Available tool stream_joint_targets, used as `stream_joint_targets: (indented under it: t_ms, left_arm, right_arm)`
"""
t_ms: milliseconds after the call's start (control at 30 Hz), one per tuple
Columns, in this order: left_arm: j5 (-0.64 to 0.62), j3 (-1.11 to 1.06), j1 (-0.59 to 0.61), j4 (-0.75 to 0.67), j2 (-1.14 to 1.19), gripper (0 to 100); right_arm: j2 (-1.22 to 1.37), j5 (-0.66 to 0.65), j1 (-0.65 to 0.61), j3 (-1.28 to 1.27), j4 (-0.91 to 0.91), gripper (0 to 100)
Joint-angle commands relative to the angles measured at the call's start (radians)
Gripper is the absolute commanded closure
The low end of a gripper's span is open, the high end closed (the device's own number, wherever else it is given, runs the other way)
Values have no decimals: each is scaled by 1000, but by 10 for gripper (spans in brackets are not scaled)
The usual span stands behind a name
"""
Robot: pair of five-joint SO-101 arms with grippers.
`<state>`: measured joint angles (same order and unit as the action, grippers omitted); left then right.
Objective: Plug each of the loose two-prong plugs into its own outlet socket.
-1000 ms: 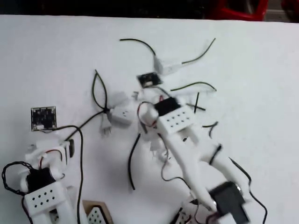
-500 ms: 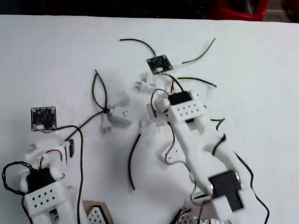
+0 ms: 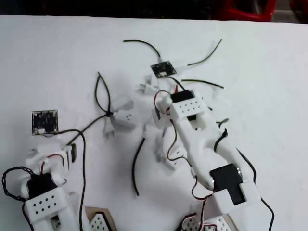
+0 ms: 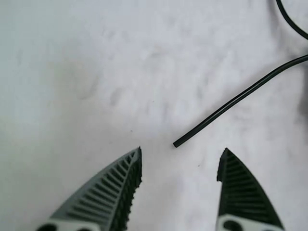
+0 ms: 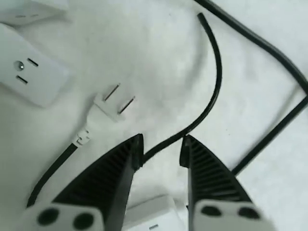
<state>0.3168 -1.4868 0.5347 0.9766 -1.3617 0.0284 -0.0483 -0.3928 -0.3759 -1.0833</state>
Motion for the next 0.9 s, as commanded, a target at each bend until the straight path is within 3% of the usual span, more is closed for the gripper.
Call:
stream_joint_targets:
  t_ms: [0, 400, 867]
  left_arm:
    - [-2, 3, 7, -21, -13, 740]
    - [-2, 3, 7, -21, -13, 740]
    - [-2, 3, 7, -21, -13, 740]
  right_arm:
    - [-10, -8, 13, 97, -94, 868]
    - [-12, 0, -99, 118, -297, 868]
    - [-45, 2, -117, 26, -305, 868]
